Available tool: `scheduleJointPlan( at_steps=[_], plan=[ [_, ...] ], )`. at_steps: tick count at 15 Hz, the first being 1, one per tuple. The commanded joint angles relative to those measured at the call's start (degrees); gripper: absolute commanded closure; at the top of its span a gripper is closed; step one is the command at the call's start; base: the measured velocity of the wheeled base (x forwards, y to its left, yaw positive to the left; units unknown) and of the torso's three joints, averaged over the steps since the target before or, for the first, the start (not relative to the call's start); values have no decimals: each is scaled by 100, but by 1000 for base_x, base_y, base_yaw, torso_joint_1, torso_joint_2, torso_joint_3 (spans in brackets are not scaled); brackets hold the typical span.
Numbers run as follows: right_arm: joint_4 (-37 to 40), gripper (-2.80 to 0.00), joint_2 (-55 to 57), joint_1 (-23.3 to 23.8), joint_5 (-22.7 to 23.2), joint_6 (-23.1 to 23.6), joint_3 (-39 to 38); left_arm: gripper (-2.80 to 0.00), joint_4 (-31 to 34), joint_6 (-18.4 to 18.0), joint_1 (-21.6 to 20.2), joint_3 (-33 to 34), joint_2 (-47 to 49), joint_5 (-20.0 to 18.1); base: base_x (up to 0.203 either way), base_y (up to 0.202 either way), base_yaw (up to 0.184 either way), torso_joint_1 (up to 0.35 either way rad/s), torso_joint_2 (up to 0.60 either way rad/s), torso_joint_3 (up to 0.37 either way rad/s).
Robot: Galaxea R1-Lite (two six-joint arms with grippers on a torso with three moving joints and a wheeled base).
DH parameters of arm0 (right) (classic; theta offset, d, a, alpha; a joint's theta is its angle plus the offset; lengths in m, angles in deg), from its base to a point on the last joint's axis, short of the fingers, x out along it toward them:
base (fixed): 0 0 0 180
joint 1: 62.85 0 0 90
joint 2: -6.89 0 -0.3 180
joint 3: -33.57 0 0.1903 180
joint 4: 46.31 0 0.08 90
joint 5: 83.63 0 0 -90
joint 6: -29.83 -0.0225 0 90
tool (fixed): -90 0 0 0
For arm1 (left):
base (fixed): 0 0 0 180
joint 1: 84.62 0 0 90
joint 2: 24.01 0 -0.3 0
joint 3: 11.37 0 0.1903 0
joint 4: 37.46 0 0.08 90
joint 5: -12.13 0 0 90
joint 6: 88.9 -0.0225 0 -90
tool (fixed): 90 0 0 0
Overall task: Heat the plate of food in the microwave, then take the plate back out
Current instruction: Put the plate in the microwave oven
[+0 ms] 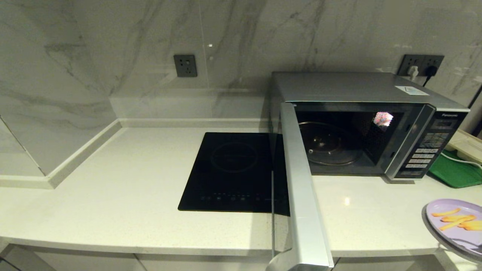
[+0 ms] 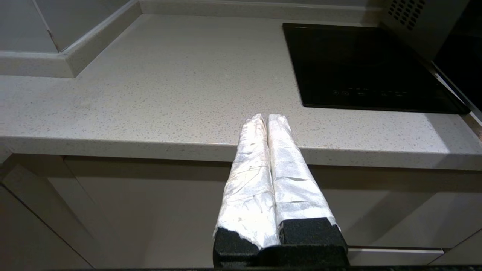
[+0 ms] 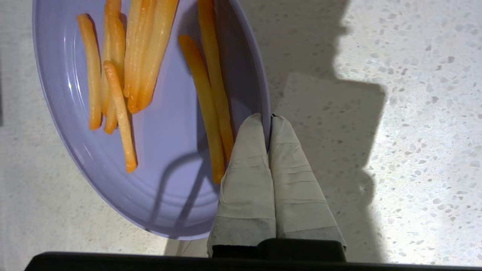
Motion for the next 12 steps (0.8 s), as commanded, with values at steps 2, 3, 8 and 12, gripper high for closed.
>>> scheduleJointPlan(
  at_steps=[2,3,8,12],
  plan=[
    [-12,0,-349,-203,54,-15,-2,0,-5,2,1,1,0,0,0,0,0,0,0,0],
    [-11,0,-455,-313,143,-3,-21,0,-5,2,1,1,0,0,0,0,0,0,0,0],
    [23,0,-746,-1025,231,-235,-186,0,-5,2,1,1,0,0,0,0,0,0,0,0],
    [17,0,-1007,-1890,228,-603,-327,0,-5,2,1,1,0,0,0,0,0,0,0,0]
  ],
)
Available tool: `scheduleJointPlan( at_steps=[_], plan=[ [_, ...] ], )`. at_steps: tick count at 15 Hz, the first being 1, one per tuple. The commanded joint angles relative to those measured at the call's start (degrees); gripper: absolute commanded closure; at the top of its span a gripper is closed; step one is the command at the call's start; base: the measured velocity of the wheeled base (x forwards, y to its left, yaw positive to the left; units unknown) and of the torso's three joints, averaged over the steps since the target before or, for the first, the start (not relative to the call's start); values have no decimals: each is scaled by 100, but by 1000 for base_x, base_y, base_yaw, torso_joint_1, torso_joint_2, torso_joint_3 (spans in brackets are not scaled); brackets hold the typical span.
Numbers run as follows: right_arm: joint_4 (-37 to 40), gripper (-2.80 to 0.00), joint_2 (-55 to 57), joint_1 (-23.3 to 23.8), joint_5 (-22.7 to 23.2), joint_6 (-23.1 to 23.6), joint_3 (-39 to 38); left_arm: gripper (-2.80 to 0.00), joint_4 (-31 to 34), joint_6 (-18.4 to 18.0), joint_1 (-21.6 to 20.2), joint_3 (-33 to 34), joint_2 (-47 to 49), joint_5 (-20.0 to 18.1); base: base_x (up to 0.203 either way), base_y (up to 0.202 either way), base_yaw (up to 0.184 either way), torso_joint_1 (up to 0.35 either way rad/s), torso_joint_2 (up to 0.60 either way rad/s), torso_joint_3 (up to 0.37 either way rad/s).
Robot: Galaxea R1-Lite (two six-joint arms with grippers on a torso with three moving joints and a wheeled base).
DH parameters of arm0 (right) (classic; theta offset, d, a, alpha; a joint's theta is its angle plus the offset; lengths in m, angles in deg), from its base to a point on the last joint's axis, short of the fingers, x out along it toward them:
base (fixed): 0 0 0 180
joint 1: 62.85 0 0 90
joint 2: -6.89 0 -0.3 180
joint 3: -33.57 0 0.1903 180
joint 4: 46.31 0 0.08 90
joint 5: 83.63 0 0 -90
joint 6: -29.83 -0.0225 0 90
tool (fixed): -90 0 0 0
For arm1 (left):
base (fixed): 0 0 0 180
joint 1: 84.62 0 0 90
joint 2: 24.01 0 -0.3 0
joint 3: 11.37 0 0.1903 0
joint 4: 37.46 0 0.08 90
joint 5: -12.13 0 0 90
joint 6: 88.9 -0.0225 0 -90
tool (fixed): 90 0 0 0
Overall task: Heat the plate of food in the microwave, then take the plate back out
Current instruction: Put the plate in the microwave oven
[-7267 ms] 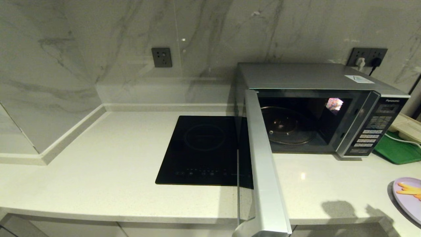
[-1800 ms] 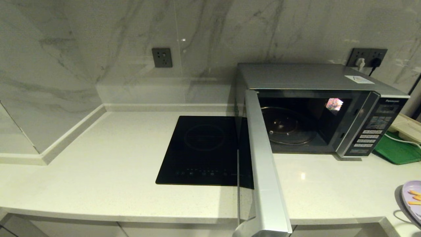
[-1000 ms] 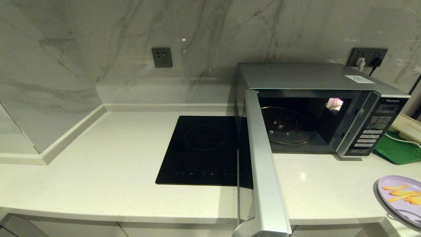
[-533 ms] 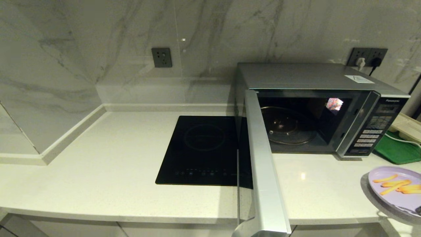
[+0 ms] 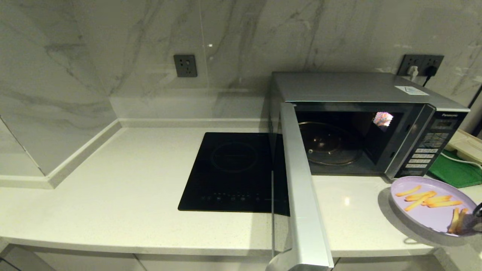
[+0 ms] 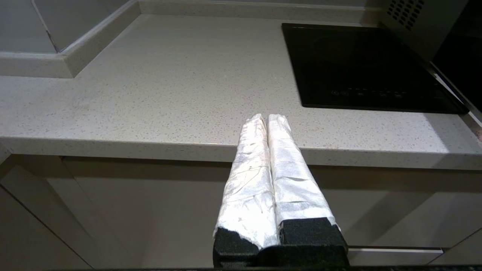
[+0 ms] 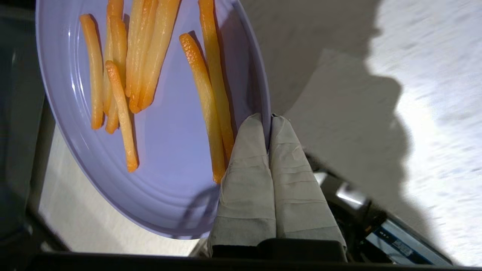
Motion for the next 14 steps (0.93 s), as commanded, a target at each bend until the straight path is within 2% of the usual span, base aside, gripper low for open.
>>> scheduleJointPlan(
  at_steps=[1,5,8,11,14],
  plan=[
    [-1,0,-280,-579,1,-78,-67,0,-2,3,-4,1,0,2,0,0,0,0,0,0],
    [70,0,-489,-1429,-34,-178,-53,0,-2,12,-4,1,0,2,0,0,0,0,0,0],
    [64,0,-457,-1990,-314,-312,-12,0,-2,3,-4,1,0,2,0,0,0,0,0,0],
    [37,0,-379,-2711,-627,-614,163,0,-2,9,-4,1,0,2,0,0,0,0,0,0],
    [38,0,-58,-3272,-756,-1126,531,0,-2,3,-4,1,0,2,0,0,0,0,0,0]
  ],
)
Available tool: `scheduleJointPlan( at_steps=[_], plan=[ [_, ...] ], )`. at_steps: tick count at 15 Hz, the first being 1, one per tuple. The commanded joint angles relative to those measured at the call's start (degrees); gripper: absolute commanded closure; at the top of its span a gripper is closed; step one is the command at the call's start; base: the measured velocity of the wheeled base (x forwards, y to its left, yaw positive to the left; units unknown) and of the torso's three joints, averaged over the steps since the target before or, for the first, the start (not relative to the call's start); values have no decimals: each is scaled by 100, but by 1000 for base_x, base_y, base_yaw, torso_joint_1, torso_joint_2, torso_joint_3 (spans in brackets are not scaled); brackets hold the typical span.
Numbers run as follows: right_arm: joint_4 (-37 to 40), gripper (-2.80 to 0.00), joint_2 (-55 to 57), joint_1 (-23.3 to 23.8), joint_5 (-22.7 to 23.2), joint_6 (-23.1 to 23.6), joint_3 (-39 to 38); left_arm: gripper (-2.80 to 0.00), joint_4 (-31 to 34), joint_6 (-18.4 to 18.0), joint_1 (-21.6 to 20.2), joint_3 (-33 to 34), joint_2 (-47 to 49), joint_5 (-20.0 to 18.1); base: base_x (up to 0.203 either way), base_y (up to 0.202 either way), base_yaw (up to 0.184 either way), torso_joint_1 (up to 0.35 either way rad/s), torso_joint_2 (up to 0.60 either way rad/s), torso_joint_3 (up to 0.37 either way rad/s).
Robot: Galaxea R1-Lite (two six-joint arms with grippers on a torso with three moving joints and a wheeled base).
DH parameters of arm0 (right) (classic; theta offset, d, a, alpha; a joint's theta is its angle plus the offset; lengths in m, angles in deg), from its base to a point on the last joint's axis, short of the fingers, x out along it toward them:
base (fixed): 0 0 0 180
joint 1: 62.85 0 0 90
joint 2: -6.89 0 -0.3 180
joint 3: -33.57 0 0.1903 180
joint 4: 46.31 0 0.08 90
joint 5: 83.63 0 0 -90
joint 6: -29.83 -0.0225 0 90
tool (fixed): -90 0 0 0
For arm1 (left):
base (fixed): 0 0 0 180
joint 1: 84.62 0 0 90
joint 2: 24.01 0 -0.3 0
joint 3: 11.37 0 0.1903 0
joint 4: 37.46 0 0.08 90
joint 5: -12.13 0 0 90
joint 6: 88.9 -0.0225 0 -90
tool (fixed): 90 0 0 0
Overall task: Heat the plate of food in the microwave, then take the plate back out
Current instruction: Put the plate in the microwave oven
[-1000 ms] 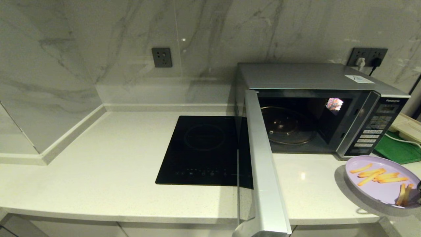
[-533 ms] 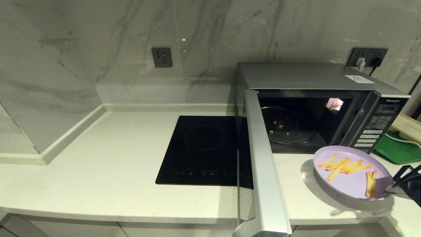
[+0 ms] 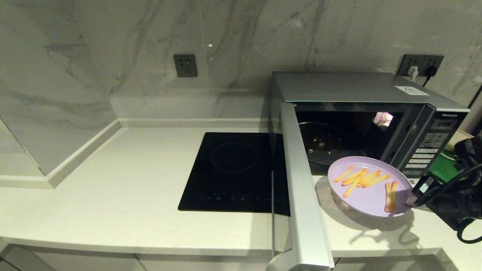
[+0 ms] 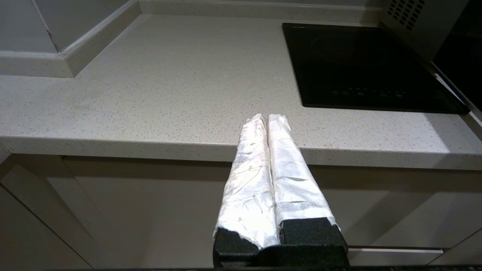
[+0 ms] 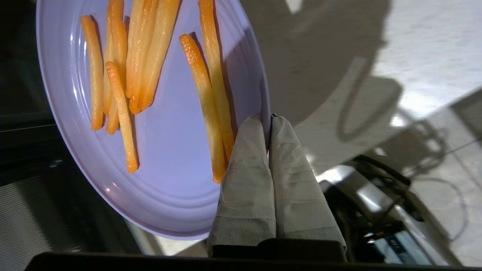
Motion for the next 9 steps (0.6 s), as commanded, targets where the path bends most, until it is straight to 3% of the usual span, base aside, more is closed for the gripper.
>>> scheduleJointPlan(
  at_steps=[1,5,9],
  plan=[
    [2,0,360,-414,-25,-328,279,0,-2,-1,-1,1,0,3,0,0,0,0,0,0],
    [-6,0,896,-792,-103,-1014,806,0,-3,0,-1,1,0,3,0,0,0,0,0,0],
    [4,0,1192,-1134,-539,-1645,1409,0,-2,8,-1,1,0,3,0,0,0,0,0,0]
  ],
)
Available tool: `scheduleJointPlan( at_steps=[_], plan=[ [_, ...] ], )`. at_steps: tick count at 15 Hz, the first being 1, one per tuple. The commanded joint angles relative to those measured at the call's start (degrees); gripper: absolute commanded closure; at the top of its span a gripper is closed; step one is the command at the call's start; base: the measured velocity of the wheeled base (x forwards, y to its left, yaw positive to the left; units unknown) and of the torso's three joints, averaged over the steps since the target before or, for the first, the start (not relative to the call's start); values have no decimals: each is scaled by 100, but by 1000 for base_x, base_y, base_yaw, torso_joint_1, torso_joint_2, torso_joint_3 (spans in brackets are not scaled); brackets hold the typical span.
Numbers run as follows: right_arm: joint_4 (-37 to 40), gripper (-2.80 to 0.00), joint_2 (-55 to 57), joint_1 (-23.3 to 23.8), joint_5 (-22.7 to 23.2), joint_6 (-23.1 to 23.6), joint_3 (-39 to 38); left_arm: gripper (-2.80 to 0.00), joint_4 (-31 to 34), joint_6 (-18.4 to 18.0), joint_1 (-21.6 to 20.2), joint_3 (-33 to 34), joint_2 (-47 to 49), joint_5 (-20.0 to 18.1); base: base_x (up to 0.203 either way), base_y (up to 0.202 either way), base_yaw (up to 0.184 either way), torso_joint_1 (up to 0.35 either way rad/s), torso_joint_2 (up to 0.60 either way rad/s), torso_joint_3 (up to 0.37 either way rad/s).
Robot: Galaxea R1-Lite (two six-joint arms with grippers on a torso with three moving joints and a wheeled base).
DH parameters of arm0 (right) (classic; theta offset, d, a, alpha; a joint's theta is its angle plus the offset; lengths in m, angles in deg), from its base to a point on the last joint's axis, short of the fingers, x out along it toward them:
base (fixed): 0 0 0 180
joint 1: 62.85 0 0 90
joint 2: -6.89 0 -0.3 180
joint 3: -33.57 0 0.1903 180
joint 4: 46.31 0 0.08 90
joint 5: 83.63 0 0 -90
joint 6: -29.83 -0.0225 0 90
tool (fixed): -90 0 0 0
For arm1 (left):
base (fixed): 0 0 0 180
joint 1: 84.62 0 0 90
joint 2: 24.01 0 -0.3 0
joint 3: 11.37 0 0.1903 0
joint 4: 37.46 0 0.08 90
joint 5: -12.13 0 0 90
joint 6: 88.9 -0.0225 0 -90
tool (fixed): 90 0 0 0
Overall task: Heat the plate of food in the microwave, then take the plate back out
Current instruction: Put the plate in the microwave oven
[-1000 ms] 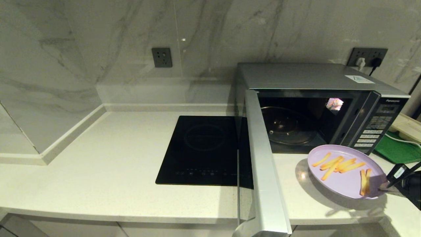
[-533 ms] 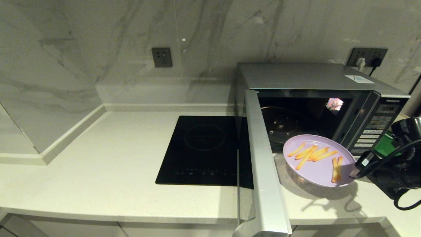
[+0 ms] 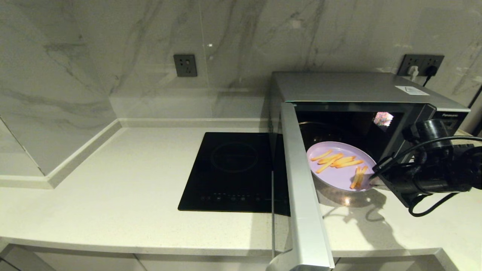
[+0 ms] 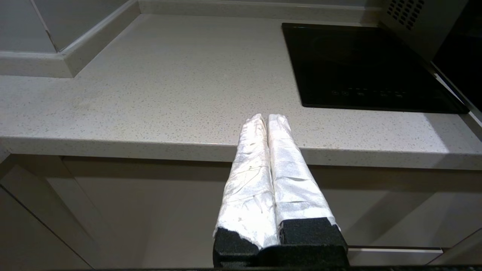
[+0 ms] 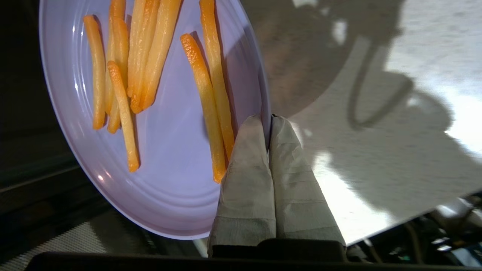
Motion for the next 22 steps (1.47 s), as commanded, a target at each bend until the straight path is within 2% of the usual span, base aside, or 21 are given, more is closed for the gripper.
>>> scheduleJointPlan(
  at_steps=[1,7,12,18,22],
  plan=[
    [31,0,276,-135,-35,-166,322,0,-2,7,-1,1,0,2,0,0,0,0,0,0],
    [125,0,1076,-233,-355,-690,1169,0,-2,8,-1,1,0,2,0,0,0,0,0,0],
    [369,0,1332,-275,-361,-1159,1751,0,-2,1,-1,1,0,2,0,0,0,0,0,0],
    [1382,0,1863,-331,-366,-1501,3070,0,-2,-1,-1,1,0,2,0,0,0,0,0,0],
    [1501,0,2089,-332,-380,-1556,3419,0,-2,-1,-1,1,0,2,0,0,0,0,0,0]
  ],
)
